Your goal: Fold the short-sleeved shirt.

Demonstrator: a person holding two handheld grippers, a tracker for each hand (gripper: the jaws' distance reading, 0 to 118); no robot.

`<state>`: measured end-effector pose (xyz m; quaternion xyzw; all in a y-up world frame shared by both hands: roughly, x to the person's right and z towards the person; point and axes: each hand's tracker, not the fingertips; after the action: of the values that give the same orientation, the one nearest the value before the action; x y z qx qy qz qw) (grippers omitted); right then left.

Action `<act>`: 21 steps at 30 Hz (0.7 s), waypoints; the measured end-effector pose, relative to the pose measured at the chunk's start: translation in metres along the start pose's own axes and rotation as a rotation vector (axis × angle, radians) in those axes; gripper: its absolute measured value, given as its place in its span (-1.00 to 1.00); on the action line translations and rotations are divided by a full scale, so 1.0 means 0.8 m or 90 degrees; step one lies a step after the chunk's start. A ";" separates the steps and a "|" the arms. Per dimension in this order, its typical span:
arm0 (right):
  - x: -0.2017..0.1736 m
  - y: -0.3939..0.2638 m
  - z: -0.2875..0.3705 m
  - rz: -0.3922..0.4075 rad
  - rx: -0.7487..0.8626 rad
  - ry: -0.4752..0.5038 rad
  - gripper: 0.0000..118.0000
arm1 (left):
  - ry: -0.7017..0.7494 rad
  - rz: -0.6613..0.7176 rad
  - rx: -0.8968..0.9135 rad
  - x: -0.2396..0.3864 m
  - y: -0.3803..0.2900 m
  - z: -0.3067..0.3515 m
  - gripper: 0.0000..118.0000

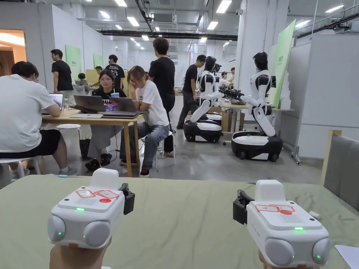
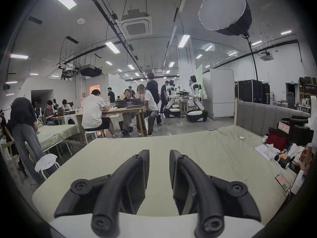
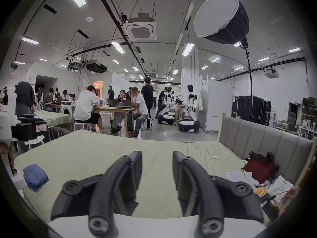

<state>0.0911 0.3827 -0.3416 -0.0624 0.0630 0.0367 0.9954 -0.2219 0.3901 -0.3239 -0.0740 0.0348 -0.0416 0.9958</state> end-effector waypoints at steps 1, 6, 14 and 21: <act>-0.001 0.000 0.000 -0.002 0.000 0.001 -0.09 | 0.001 0.000 0.001 0.000 0.000 0.000 -0.33; -0.007 -0.001 -0.002 0.006 -0.010 0.012 0.81 | -0.007 -0.002 0.001 -0.004 -0.003 0.000 0.54; -0.020 0.003 -0.001 -0.003 -0.033 -0.009 1.00 | 0.006 0.009 0.001 -0.016 -0.007 0.004 0.78; -0.026 0.017 0.007 -0.091 -0.050 -0.061 1.00 | 0.011 0.016 -0.006 -0.026 -0.015 0.006 0.80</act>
<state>0.0700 0.3952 -0.3351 -0.1035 0.0094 -0.0291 0.9942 -0.2428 0.3812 -0.3158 -0.0779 0.0442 -0.0294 0.9955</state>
